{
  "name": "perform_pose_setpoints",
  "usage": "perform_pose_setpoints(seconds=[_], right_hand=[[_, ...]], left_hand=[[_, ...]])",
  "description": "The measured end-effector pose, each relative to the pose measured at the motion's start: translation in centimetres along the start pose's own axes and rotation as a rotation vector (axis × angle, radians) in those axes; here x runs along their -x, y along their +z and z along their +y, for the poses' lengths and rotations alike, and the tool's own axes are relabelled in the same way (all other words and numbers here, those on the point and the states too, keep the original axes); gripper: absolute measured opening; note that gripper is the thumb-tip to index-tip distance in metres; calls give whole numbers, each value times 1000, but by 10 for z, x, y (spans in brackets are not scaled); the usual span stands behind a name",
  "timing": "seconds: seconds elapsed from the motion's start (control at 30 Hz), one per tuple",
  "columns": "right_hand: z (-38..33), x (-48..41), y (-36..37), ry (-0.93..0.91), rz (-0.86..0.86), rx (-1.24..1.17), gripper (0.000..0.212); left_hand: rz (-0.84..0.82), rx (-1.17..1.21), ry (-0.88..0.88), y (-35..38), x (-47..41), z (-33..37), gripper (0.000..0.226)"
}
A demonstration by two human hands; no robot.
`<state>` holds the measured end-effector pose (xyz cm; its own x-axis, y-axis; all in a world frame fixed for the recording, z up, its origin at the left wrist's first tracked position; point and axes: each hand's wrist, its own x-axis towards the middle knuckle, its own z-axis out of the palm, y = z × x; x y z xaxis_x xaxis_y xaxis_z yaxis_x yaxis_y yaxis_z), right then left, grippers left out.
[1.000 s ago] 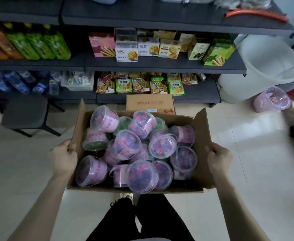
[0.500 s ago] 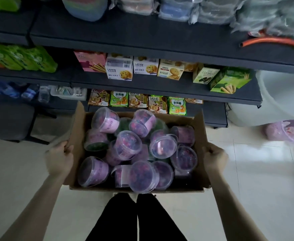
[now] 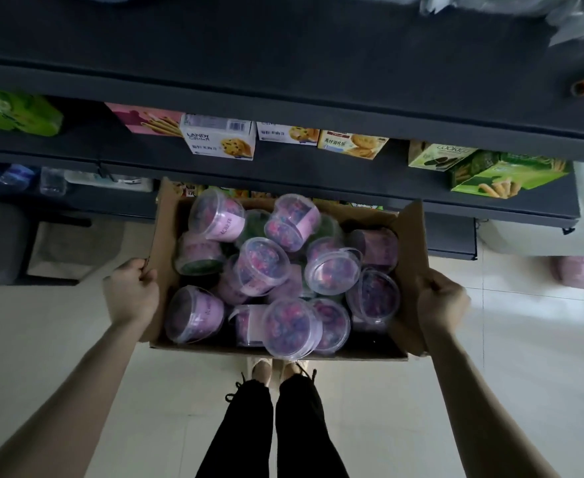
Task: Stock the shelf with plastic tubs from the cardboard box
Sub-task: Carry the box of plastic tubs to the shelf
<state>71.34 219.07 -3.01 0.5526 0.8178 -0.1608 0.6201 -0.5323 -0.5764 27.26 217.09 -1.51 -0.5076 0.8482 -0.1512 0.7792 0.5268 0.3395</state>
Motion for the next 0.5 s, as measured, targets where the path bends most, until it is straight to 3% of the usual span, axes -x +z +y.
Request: perform_pose_setpoints(seconds=[0.23,0.4,0.5], right_hand=[[13,-8,15,-27,-44,-25,6],[21,7,19,-54,-44,-109,32],[30,3,21,-74,-10,-93,29]], left_hand=[[88,9,70,24,-13,4,11],[65,46,-21,39,21,7,25],[86,39,-41,38,20,4,27]])
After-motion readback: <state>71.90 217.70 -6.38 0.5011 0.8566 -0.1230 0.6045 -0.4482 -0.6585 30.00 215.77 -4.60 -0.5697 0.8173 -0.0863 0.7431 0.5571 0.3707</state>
